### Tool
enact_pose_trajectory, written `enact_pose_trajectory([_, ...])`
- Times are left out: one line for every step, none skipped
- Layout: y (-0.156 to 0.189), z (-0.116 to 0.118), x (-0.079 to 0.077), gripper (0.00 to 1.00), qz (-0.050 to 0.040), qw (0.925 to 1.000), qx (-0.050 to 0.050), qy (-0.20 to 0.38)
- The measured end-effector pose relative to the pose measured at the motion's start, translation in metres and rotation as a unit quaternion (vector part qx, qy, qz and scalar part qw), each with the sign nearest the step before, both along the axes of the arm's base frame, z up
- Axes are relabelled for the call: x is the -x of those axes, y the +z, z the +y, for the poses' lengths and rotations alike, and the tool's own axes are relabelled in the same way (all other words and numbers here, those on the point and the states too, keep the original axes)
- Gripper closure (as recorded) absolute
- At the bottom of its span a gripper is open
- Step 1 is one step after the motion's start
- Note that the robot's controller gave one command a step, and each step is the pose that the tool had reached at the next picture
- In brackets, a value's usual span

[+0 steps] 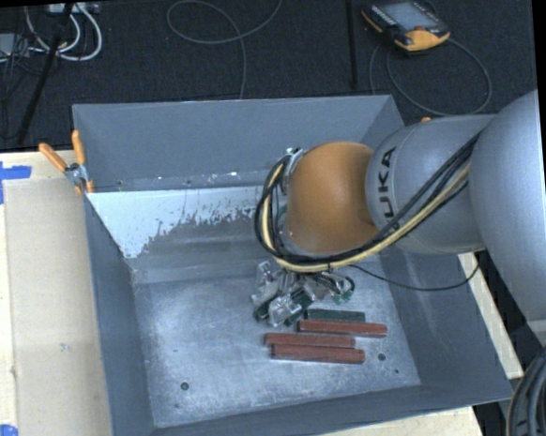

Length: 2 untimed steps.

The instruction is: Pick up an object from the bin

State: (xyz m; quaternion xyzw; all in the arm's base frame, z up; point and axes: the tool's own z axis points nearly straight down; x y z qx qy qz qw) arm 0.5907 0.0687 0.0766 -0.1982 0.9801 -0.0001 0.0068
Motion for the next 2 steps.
enact_pose_trajectory([0.0, 0.0, 0.0, 1.0, 0.0, 1.0, 0.0, 0.0])
enact_pose_trajectory([0.127, 0.038, 0.019, 1.0, 0.0062, 0.9999, 0.001, -0.015])
